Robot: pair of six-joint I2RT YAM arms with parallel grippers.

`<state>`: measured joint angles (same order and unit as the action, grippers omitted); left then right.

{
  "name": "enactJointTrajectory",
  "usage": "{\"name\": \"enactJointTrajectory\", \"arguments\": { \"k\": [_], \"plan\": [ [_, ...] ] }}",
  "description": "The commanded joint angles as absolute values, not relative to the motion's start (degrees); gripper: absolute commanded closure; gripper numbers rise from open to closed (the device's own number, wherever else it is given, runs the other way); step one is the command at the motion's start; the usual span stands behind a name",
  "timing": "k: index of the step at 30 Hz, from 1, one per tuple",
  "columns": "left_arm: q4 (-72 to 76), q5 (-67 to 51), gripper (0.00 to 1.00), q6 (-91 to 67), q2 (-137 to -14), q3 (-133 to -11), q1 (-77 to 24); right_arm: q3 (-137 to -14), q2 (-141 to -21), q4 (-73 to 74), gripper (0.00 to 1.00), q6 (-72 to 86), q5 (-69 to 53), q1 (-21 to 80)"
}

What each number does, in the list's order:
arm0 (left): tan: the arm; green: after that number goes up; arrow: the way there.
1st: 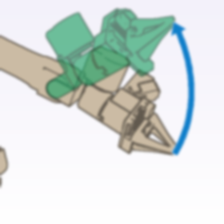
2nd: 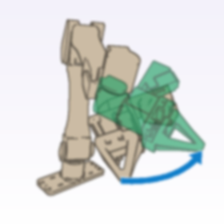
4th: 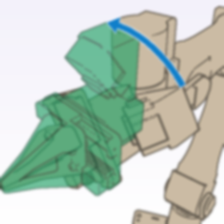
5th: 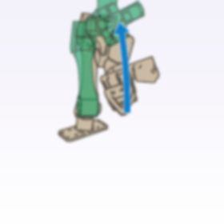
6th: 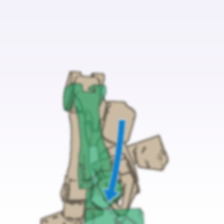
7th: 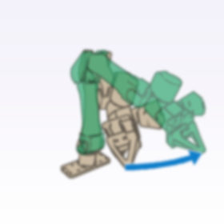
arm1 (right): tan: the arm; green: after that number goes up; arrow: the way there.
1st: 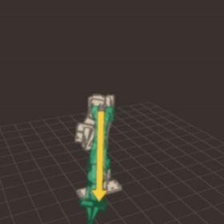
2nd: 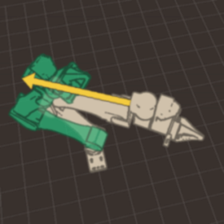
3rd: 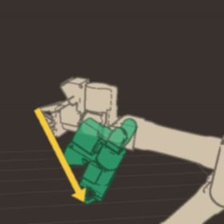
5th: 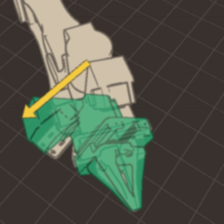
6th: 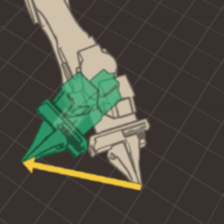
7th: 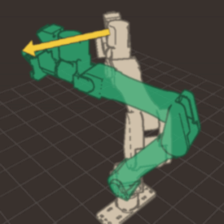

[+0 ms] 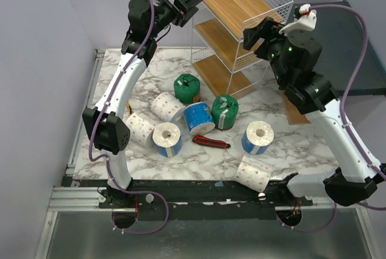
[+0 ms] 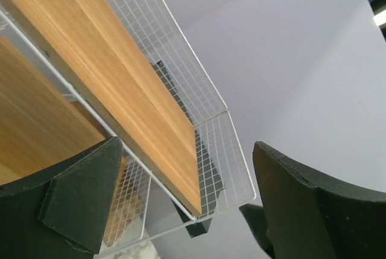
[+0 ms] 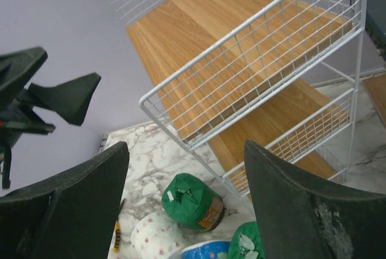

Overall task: Place and organize the paper towels onto the shelf
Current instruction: Adjust the shelf at the center of the board.

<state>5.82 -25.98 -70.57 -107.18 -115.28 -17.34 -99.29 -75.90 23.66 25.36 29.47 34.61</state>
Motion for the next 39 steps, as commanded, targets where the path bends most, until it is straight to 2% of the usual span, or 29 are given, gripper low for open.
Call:
{"name": "enactJointTrajectory", "arguments": {
  "k": [1, 16, 26, 39],
  "plan": [
    [4.04, -24.44, 0.08, -75.2, -111.82, -120.01, -17.83, -95.67, -71.96, 24.18, 0.2, 26.83, 23.1, 34.76],
    [0.09, -21.32, 0.09, -75.03, -118.46, -126.5, -19.69, -90.14, -65.91, 24.9, 0.2, 26.79, 18.71, 34.8],
    [0.09, -19.03, 0.24, -76.19, -123.15, -132.99, -20.13, -86.61, -63.38, 24.94, 0.2, 27.16, 18.21, 34.8],
    [1.33, -18.9, 0.33, -77.93, -126.4, -135.04, -20.3, -86.96, -62.26, 25.79, 0.2, 26.91, 18.37, 34.8]
  ]
}}
